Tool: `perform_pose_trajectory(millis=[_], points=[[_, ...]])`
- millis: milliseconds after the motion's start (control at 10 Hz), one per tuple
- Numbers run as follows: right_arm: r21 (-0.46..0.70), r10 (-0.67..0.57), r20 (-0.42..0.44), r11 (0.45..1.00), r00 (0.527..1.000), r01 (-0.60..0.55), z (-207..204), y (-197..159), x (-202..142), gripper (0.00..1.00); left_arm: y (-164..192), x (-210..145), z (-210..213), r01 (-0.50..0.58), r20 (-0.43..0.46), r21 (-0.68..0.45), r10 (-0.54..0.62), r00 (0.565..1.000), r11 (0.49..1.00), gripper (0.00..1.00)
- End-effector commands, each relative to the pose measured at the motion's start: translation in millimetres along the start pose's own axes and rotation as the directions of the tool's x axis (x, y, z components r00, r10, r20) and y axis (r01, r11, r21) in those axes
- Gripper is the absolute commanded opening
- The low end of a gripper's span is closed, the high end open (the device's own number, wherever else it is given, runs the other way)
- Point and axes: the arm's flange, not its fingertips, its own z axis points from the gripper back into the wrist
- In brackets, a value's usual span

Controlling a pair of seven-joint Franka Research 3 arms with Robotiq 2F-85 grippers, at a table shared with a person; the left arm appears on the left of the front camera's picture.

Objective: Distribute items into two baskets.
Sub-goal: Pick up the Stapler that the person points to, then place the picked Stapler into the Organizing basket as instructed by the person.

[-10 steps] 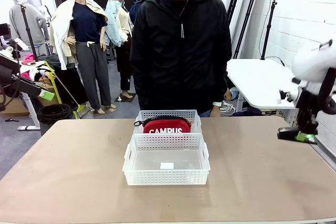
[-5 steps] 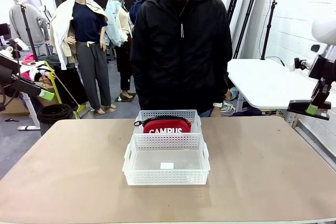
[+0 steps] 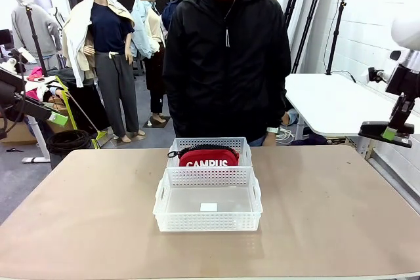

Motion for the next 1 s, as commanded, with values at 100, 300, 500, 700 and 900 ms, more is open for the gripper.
perform_pose_trajectory(millis=[100, 300, 500, 700, 900], points=[[-0.007, 0.013, 0.002, 1.0, 1.0, -0.013, -0.9, -2.3, -0.9, 0.0, -0.7, 0.0, 1.3, -0.006, 0.003, 0.002, 0.006, 1.0, 1.0, 1.0], [-0.007, 0.013, 0.002, 1.0, 1.0, -0.013, -0.9, -2.3, -0.9, 0.0, -0.7, 0.0, 1.3, -0.006, 0.003, 0.002, 0.006, 1.0, 1.0, 1.0], [-0.007, 0.013, 0.002, 1.0, 1.0, -0.013, -0.9, -2.3, -0.9, 0.0, -0.7, 0.0, 1.3, -0.006, 0.003, 0.002, 0.006, 1.0, 1.0, 1.0], [-0.007, 0.013, 0.002, 1.0, 1.0, -0.013, -0.9, -2.3, -0.9, 0.0, -0.7, 0.0, 1.3, -0.006, 0.003, 0.002, 0.006, 1.0, 1.0, 1.0], [-0.007, 0.013, 0.002, 1.0, 1.0, -0.013, -0.9, -2.3, -0.9, 0.0, -0.7, 0.0, 1.3, -0.006, 0.003, 0.002, 0.006, 1.0, 1.0, 1.0]])
